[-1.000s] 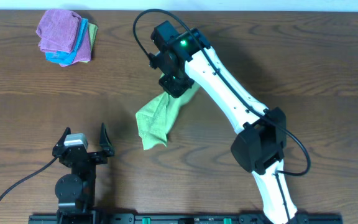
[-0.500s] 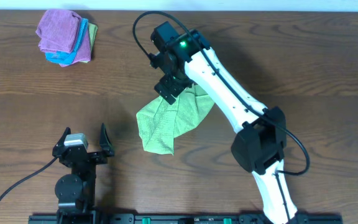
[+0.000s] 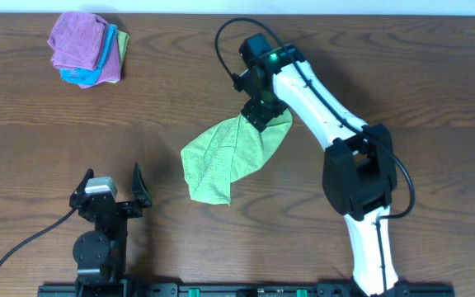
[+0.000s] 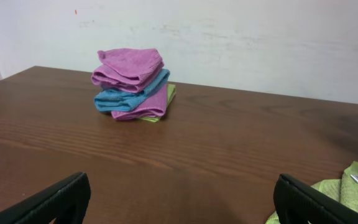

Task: Fold the cloth
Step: 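Lower the green cloth onto the table center with the right gripper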

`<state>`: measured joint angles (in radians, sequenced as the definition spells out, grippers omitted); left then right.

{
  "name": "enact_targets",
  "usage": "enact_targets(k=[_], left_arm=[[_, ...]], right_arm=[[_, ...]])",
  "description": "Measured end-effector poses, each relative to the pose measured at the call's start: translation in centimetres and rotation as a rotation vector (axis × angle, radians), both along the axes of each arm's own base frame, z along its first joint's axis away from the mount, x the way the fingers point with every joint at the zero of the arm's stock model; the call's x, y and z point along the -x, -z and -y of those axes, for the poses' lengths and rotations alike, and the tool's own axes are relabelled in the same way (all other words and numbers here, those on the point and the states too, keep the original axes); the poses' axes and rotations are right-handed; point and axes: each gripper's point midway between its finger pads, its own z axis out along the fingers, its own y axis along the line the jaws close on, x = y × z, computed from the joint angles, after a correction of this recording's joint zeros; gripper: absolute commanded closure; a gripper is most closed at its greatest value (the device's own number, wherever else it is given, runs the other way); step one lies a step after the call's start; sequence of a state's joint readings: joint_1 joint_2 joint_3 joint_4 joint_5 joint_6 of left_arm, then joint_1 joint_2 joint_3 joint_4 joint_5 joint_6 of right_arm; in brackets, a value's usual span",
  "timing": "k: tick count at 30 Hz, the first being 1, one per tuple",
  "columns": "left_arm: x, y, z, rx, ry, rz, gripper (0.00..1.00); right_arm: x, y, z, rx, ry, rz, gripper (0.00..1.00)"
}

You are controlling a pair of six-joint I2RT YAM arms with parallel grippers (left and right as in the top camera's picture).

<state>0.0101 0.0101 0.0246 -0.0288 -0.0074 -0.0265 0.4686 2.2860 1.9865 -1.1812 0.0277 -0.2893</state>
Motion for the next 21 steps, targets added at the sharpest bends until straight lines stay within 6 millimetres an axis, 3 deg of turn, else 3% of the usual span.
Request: enact_targets(k=[9,15,21], left_arm=[[0.0,0.0,0.0,0.0,0.0,0.0,0.05],[0.0,0.0,0.0,0.0,0.0,0.0,0.05],[0.0,0.0,0.0,0.0,0.0,0.0,0.04]], right_arm=[[0.5,0.0,-1.2,-0.047,-0.073,-0.019,0.35],[0.5,0.0,-0.8,-0.078,-0.056,-0.041,0.3],[0.9,-0.1,-1.7,-0.135,-0.086,-0.065,0.34]])
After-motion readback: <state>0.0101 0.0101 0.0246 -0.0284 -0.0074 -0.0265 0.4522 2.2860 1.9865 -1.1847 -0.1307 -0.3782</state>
